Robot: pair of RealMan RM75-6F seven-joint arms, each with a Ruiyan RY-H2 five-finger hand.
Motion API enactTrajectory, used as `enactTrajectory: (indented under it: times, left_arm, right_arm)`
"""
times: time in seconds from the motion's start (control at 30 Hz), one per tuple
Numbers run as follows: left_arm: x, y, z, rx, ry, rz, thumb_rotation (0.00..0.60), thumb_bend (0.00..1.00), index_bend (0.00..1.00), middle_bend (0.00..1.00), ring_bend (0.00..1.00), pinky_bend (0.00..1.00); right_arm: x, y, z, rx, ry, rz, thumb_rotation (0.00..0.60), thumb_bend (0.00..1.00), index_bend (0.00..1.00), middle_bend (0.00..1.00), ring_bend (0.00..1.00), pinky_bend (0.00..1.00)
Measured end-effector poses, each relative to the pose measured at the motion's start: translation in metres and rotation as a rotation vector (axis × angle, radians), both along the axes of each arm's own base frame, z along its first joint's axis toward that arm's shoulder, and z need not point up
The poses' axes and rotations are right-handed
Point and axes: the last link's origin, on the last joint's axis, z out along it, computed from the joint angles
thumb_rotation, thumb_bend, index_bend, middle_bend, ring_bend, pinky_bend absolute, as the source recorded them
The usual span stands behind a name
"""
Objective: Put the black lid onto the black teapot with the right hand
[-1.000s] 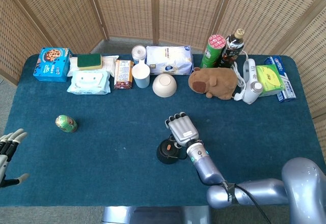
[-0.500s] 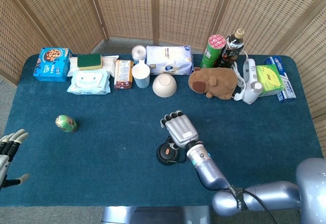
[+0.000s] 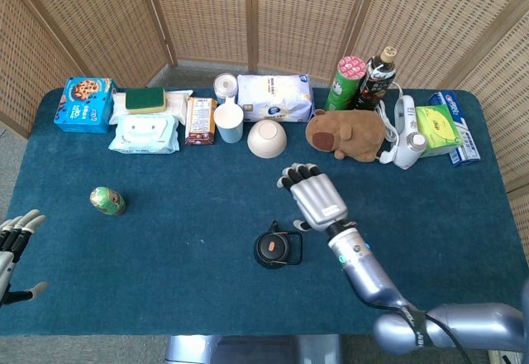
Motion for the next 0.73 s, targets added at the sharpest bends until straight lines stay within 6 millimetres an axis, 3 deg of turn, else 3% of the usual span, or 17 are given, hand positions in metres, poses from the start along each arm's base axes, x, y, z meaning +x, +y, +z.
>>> enactTrajectory:
  times: [0.13,0.73]
  left_arm:
    - [0.001,-0.001,0.0,-0.002,0.002,-0.005,0.6,0.11,0.0,0.0,0.0,0.05]
    - [0.004,-0.009,0.001,0.008,0.012,-0.035,0.6,0.11,0.0,0.0,0.0,0.05]
  right_arm:
    - [-0.02,0.005,0.017,-0.048,-0.045,0.044,0.352,0.0,0.21,0.13,0.08,0.1]
    - [-0.164,0.038,0.093,-0.312,-0.052,-0.071,0.339,0.0,0.21,0.11,0.03,0.05]
